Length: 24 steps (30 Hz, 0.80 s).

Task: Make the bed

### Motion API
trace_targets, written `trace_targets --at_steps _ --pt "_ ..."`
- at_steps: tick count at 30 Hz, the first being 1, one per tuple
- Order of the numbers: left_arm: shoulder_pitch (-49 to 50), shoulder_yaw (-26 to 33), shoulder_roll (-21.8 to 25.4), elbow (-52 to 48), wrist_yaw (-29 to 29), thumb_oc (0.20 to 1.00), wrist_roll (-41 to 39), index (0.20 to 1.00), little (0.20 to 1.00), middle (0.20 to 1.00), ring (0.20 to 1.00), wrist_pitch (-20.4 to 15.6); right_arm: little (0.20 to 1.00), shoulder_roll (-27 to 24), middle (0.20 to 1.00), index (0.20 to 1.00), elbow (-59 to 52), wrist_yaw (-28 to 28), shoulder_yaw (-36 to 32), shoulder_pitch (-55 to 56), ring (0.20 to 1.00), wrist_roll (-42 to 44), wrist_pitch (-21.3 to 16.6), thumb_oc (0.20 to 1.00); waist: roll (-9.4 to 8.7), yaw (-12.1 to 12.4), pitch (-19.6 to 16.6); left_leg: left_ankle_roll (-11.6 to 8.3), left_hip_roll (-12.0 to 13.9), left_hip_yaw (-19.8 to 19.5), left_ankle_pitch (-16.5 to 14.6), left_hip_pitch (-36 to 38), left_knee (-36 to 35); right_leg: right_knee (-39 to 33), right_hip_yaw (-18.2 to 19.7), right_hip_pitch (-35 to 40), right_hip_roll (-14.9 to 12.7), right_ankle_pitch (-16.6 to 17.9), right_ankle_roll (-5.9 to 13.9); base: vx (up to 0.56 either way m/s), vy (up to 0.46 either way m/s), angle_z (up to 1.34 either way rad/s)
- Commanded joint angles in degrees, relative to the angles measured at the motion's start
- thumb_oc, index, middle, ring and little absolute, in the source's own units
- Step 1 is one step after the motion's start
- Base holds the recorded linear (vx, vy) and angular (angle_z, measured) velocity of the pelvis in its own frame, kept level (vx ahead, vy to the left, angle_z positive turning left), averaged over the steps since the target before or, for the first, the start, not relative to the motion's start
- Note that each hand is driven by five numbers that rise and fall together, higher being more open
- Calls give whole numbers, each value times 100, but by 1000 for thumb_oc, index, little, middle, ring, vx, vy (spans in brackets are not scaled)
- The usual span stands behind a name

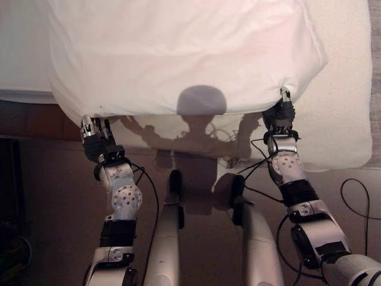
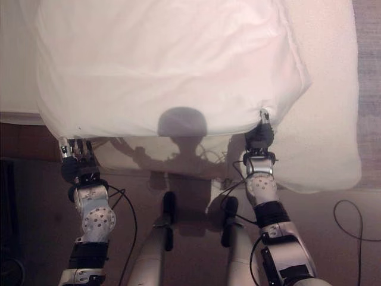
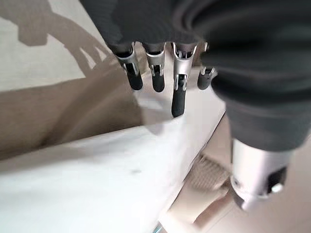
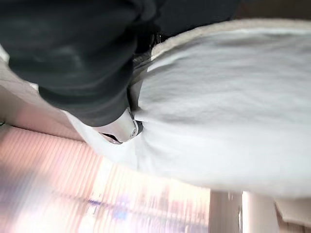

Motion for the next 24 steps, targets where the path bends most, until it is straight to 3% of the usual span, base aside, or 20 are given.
trace_targets --at_steps 1,10,13,17,24 --pt "378 272 84 274 -360 1000 -328 1000 1000 1000 1000 -348 200 165 200 200 -903 597 61 464 200 -262 -312 200 -29 -42 -516 422 -386 174 22 -217 -133 -671 -11 91 173 297 353 0 0 0" --pt "531 -393 -181 973 -1063 1000 -993 1000 1000 1000 1000 199 200 280 200 200 -2072 878 683 933 200 -390 -329 200 -188 -196 -436 447 -356 231 8 -194 -99 -675 75 96 220 340 343 0 0 0" --pt "514 -1010 -236 1393 -1330 1000 -1047 1000 1000 1000 1000 642 200 255 200 200 -2524 955 988 979 200 -421 -362 200 -262 -287 -411 438 -340 282 -17 -135 -101 -704 120 137 236 359 345 -3 2 -1" --pt "624 -1640 -297 1524 -1493 1000 -1078 1000 1000 1000 1000 970 200 225 200 200 -2817 983 1171 938 200 -396 -367 200 -284 -358 -383 450 -328 311 -4 -144 -74 -713 150 142 235 395 343 -3 2 -1" --pt "716 -2273 -342 1648 -1983 1000 -1313 1000 1000 1000 1000 1465 200 164 200 200 -3024 1066 1377 810 200 -286 -349 200 -322 -408 -369 468 -330 343 -13 -101 -94 -752 173 167 246 434 342 -4 1 -1"
